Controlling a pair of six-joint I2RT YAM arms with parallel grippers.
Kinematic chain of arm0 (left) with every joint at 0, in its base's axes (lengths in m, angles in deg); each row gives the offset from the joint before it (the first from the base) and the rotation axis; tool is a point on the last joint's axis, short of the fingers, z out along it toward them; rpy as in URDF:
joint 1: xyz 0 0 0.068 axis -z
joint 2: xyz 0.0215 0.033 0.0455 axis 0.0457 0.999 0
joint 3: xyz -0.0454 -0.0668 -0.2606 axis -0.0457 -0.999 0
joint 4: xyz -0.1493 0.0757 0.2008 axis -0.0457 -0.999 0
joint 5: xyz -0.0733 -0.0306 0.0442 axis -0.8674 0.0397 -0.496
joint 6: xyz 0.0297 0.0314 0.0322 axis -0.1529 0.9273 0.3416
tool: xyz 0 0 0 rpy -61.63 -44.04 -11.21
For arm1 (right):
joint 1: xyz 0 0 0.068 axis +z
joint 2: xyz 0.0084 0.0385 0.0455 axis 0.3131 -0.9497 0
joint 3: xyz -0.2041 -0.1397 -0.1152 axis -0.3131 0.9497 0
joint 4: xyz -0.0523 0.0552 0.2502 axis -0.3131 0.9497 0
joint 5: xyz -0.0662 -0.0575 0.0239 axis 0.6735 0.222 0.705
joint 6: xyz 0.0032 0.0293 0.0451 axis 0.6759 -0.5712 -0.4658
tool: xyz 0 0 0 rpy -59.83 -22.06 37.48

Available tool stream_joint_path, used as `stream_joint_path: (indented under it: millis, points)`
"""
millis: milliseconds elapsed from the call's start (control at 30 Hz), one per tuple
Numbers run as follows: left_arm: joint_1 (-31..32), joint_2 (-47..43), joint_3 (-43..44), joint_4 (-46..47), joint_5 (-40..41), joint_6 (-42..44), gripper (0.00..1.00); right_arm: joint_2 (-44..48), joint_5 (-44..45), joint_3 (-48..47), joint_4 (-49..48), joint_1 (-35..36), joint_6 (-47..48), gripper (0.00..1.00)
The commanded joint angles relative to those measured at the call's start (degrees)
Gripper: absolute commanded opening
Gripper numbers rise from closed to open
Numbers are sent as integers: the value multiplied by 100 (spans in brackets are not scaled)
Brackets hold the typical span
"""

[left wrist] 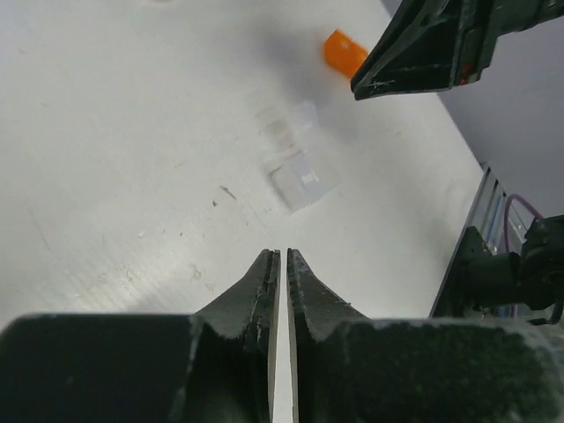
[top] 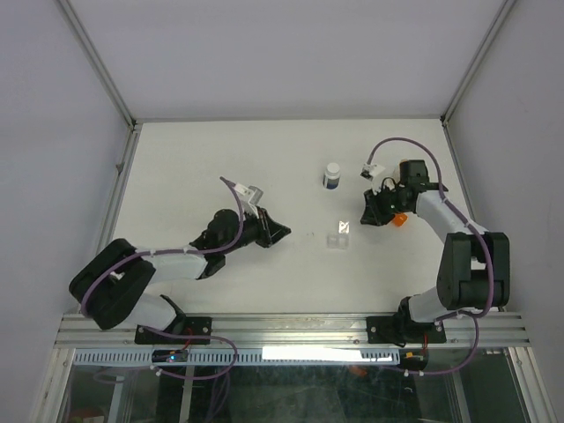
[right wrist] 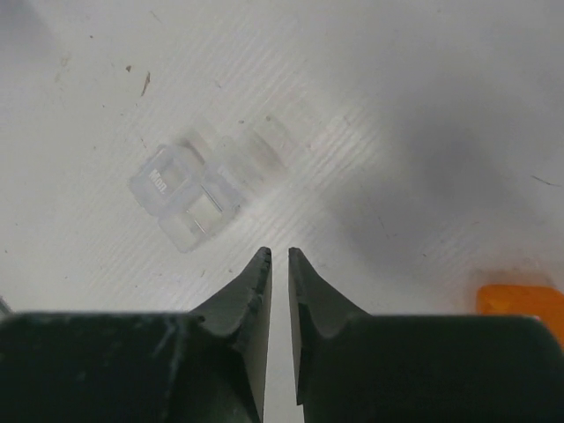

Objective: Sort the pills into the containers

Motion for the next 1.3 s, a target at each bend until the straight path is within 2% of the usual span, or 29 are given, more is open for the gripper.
stream_joint_path:
  millis: [0,200,500,833,1267]
  points:
    - [350,855,562,45,129,-271,7,-266,491,4,83,448,28,13]
    - [749,1989,1288,-351,545,-204,3,-782,724,-119,157,720,-215,7]
    - [984,2801,2054,-855,591,28,2,-1025,500,-181,190,897,-351,7]
    - [1119,3080,2332,-966,395,59,3,-1067,115,-265,188,945,-528,7]
    - [1139,2963,2287,-1003,342,76,4,-1092,-96,-314,110,1007,-649,7]
